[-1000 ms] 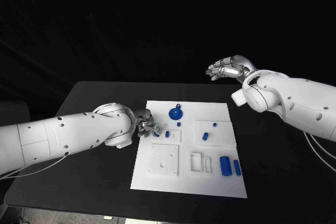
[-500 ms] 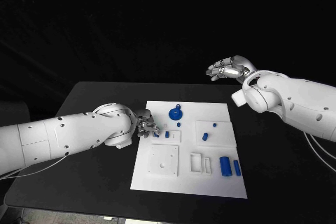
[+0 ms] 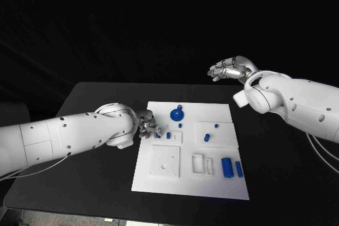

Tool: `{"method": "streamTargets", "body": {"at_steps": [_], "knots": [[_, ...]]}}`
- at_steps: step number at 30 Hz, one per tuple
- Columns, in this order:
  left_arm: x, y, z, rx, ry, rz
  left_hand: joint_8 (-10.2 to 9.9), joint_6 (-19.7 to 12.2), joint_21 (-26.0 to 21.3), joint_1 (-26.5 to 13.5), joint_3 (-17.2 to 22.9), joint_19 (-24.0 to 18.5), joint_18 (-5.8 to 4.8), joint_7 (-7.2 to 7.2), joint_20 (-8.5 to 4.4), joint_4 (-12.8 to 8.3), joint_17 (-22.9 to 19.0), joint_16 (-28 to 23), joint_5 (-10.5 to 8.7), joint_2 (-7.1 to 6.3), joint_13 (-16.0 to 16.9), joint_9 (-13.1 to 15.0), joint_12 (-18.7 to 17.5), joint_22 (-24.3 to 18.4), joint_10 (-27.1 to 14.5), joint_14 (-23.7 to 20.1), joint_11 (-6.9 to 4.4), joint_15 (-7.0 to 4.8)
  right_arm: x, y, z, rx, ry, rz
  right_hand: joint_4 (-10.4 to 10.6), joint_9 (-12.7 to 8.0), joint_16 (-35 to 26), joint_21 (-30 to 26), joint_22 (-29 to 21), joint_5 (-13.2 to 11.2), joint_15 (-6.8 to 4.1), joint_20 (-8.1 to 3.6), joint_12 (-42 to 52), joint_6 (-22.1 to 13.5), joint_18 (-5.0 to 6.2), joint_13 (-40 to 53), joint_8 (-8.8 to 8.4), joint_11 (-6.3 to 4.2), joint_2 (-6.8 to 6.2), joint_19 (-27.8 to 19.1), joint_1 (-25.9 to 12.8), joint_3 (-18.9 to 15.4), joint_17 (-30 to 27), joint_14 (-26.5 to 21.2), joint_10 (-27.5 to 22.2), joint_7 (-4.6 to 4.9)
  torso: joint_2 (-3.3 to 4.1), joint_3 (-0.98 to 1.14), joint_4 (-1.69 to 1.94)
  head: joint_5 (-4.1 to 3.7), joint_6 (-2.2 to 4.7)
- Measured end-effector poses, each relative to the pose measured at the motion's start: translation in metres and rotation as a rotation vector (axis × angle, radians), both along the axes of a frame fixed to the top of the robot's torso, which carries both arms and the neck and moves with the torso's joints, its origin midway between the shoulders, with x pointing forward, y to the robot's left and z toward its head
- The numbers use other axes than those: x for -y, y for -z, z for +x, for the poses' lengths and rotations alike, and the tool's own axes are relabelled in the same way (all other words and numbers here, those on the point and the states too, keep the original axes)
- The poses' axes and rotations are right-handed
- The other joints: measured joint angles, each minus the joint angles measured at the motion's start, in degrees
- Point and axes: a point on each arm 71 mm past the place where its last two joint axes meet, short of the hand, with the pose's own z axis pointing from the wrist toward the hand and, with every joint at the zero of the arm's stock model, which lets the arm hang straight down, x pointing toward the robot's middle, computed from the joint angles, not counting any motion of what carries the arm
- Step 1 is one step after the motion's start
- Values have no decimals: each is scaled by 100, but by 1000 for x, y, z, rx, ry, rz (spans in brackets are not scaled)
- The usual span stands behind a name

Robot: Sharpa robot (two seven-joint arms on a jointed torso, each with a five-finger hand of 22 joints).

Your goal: Assemble the parts on the task board

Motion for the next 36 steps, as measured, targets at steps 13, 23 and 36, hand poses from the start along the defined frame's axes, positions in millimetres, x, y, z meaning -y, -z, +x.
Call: {"method": "streamTargets", "body": {"at_steps": [13, 23, 36], "knots": [[1, 0, 0, -1, 12, 13, 44, 36, 0, -122, 12, 0, 0, -33, 0, -12, 42, 63, 224, 46, 46, -26, 113, 44, 10, 22, -7, -22, 0, 0, 0, -1, 0, 0, 0, 1, -9, 0, -1, 0, 0, 0, 0, 0, 0, -5, 0, 0, 0, 0, 0, 0, 5, 0, 0, 0, -4, 0, 1, -3, -13], [3, 1, 0, -4, 18, 16, 78, 82, 0, -190, -4, 1, 0, -59, -1, 3, 67, 89, 58, 10, 79, -32, 194, 68, 4, 22, -15, -21, 0, 0, 0, -1, -1, 0, 0, -4, -9, 0, 4, 3, 0, 0, 0, 0, 0, -12, 0, 0, 0, 0, 0, 0, 4, 0, 0, 0, -6, 0, 2, -8, -33], [5, 3, -1, -10, 26, 20, 115, 406, -22, -240, -33, 20, -1, -260, -21, 182, 80, 111, -319, -204, 84, -47, 221, 97, 1, 22, -45, -25, 0, 0, 0, -1, -1, 0, 0, -9, -9, 0, 4, 45, 0, 0, 0, 0, 0, -21, 0, 0, 0, 0, 0, 0, 10, 0, 0, 0, -7, -1, 2, -20, -33]]}}
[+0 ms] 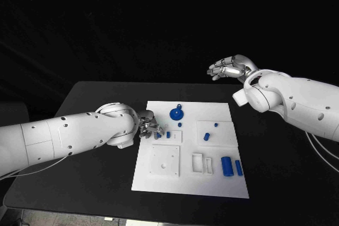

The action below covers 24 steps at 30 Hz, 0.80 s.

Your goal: Assemble the parts on the task board

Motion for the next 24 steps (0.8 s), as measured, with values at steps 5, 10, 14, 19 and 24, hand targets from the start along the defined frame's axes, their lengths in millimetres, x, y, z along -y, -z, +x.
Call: {"method": "streamTargets", "body": {"at_steps": [5, 10, 14, 19, 24], "knots": [[1, 1, -1, -3, 4, 0, 0, 298, 0, -44, 0, 0, 0, -140, 0, 66, 0, 0, -84, -82, -1, -6, 21, 6, -38, 0, -27, 0, 0, 0, 0, 0, 0, 0, 0, 0, 0, 0, 3, 0, 0, 0, 0, 0, 0, -3, 0, 0, 0, 0, 0, 0, 4, 0, 0, 0, 0, 0, -1, -1, -3], [1, 1, -1, -3, 3, 1, 0, 294, -22, -47, 16, 20, 1, -135, 21, 127, 0, 0, -212, -128, -1, -13, 22, 21, -75, 0, -45, 0, 0, 0, 0, 0, 0, 0, 0, 1, 0, 0, 5, 22, 0, 0, 22, 0, 0, -10, 0, 0, 0, 0, 0, 0, 5, 0, 0, 0, 0, -1, -1, -6, 2], [0, 1, -1, -2, 2, 1, 27, 293, -22, -11, 47, 20, 1, -135, 21, 95, 7, 0, -76, -92, -1, -21, 23, 48, -75, 0, -44, 1, 1, 0, 0, -1, 1, 0, 0, -5, 0, 0, 5, 22, 0, 0, 22, 0, 0, -10, 0, 0, 0, 0, 0, 0, 4, 0, 0, 0, 0, -3, -1, -9, 3], [0, 1, 0, 0, 2, 2, 34, 293, -22, 78, 64, 20, 1, -135, 21, 30, 6, 0, 93, -4, -1, -28, 44, 70, -86, -1, -34, 3, 1, 0, 0, -1, 1, 0, 0, -5, 0, 0, 5, 22, 0, 0, 22, 0, 0, -10, 0, 0, 0, 0, 0, 0, 4, 0, 0, 0, 0, -2, 0, -14, -3], [-2, 0, 0, 4, 0, 5, 34, 293, -22, 84, 38, 20, 0, -134, 21, 2, 11, 0, 110, 49, -8, -28, 44, 79, -94, -1, -25, 5, 1, 1, 0, -2, 1, 0, 0, -5, 0, 0, 4, 22, 0, 0, 22, 0, 0, -16, 0, 0, 0, 0, 0, 0, 9, 0, 0, 0, 0, -5, 0, -17, -3]]}}
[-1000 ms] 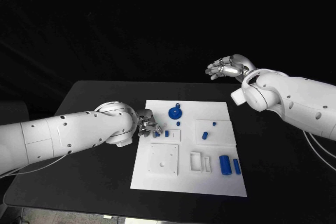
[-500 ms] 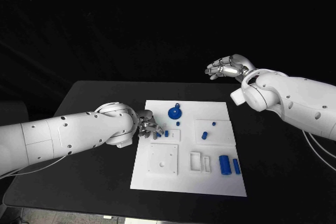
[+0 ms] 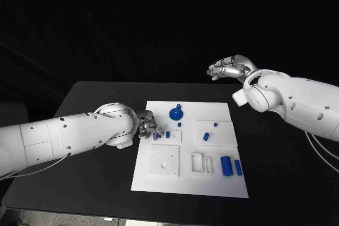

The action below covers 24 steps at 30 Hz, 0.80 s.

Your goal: Assemble the parts on the task board

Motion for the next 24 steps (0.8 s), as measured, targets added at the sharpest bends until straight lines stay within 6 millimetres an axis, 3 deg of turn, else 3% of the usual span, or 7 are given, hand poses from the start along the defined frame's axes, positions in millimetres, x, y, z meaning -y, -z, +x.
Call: {"method": "streamTargets", "body": {"at_steps": [5, 11, 24], "knots": [[-2, 0, 0, 5, -1, 6, -1, 0, 0, 15, -32, 0, 0, 0, 0, -34, 0, 0, 0, 14, -6, -7, 0, 12, -1, 0, 1, 1, 0, 0, 0, 0, 0, 0, 0, 0, 0, 0, 4, 22, 0, 0, 0, 0, 0, 0, 0, 0, 0, 0, 0, 0, 0, 0, 0, 0, 1, -1, 1, -1, 1], [-3, 0, 1, 11, -1, 14, 30, 0, 0, 15, -50, 0, 0, 0, 0, -54, -1, 0, 134, 15, -13, -12, 0, 21, 0, 9, 3, 10, 0, 0, 0, -1, 0, 0, 16, -5, 0, 0, 5, 22, 0, 0, 0, 0, 0, -6, 0, 0, 0, 0, 0, -16, -1, 0, 0, 0, 1, -1, 2, -1, -2], [-3, -1, 1, 23, 4, 25, 29, -15, -22, 15, -48, 21, 0, -14, -21, -57, -2, 0, 167, 15, -18, -12, 0, 26, 0, 9, 21, 28, 0, 1, 0, -2, 0, 0, 16, -4, 0, 0, 4, 22, 0, 0, 0, 0, 0, -11, 0, 0, 0, 0, 0, -16, 4, 0, 0, 0, 1, 2, 2, 10, -14]]}}
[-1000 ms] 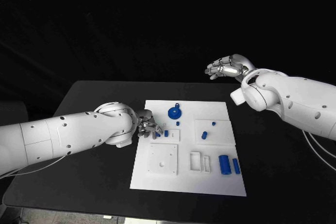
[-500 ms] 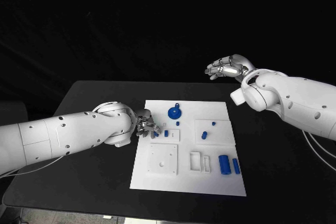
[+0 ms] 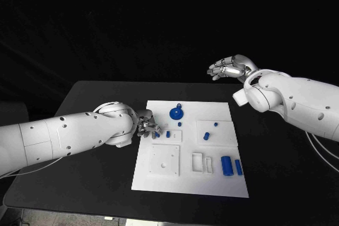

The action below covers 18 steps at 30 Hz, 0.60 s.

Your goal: Assemble the parts on the task board

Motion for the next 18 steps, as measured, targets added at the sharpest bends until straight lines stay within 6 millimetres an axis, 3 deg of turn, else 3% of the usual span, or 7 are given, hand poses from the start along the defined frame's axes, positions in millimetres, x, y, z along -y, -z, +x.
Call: {"method": "streamTargets", "body": {"at_steps": [18], "knots": [[-2, 2, -7, 41, 12, -16, -1, 0, 0, 8, -7, 0, 0, 2, 0, -8, 1, 22, 23, 8, 0, -2, 0, 5, 25, 34, -4, -10, 1, 2, 0, -4, 1, 0, 0, -5, -24, 0, 5, 0, 0, 21, 0, 0, 0, -10, 0, 0, 0, -21, 0, 0, 4, 0, 0, 0, 0, 4, 0, -4, -5]]}}
